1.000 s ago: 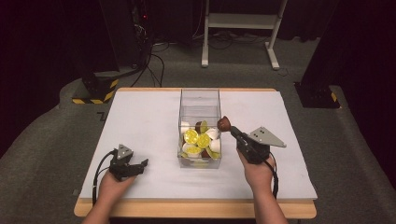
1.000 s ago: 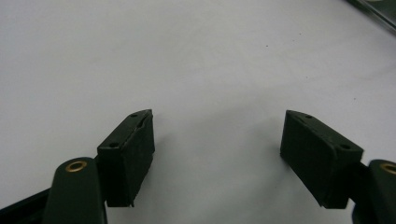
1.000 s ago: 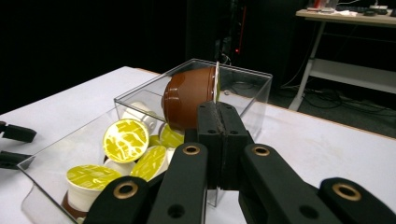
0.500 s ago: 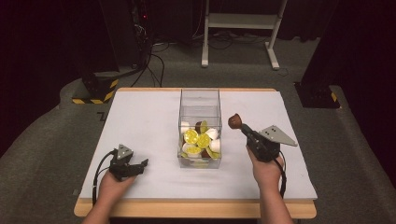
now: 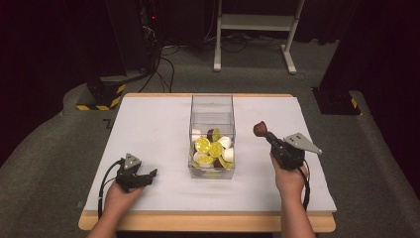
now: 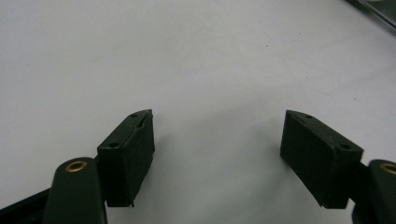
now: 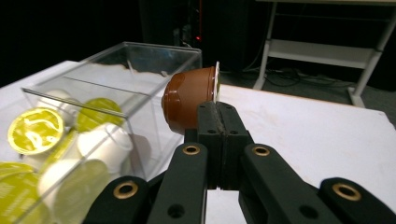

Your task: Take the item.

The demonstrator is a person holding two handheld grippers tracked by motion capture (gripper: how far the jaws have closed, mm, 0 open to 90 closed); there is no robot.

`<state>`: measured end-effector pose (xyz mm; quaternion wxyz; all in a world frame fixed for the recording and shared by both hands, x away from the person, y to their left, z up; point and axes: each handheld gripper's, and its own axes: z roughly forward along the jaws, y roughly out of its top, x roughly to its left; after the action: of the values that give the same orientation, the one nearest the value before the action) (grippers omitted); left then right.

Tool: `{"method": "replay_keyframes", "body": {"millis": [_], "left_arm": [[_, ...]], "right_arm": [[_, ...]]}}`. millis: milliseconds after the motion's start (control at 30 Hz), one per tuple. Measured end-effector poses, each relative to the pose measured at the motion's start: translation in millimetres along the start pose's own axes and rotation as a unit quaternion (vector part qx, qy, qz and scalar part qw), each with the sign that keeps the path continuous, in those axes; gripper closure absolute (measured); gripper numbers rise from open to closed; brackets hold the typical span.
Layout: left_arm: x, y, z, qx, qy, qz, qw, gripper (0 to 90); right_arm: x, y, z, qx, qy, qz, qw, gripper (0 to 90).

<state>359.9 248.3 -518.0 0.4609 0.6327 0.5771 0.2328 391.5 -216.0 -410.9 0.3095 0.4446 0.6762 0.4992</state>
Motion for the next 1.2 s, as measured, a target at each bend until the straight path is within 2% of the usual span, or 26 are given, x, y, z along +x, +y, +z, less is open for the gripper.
{"method": "replay_keyframes", "body": {"millis": [300,367,567,933,1200], "left_arm": [[0.2,0.1,0.0,0.0,0.0,0.001,1.0,26.3],[0.4,0.1,-0.2,0.001,0.0,0.003,1.0,26.3],[-0.1,0.0,0.1,-0.001,0.0,-0.002,1.0,26.3],[-0.1,0.0,0.1,-0.001,0.0,-0.002,1.0,26.3],[0.0,0.1,0.0,0.0,0.0,-0.001,1.0,26.3]], "right_arm": [[-20.2,-13.2,5.4,0.02,-0.028,0.014,0.9993,90.0],[-27.9,-17.9,6.5,0.026,-0.041,0.018,0.9987,90.0],[-39.0,-27.9,10.6,0.047,-0.065,0.016,0.9967,90.0],[-49.2,-46.8,22.5,0.089,-0.092,0.012,0.9918,90.0],[-50.5,-56.0,29.7,0.114,-0.099,0.005,0.9885,90.0]]}}
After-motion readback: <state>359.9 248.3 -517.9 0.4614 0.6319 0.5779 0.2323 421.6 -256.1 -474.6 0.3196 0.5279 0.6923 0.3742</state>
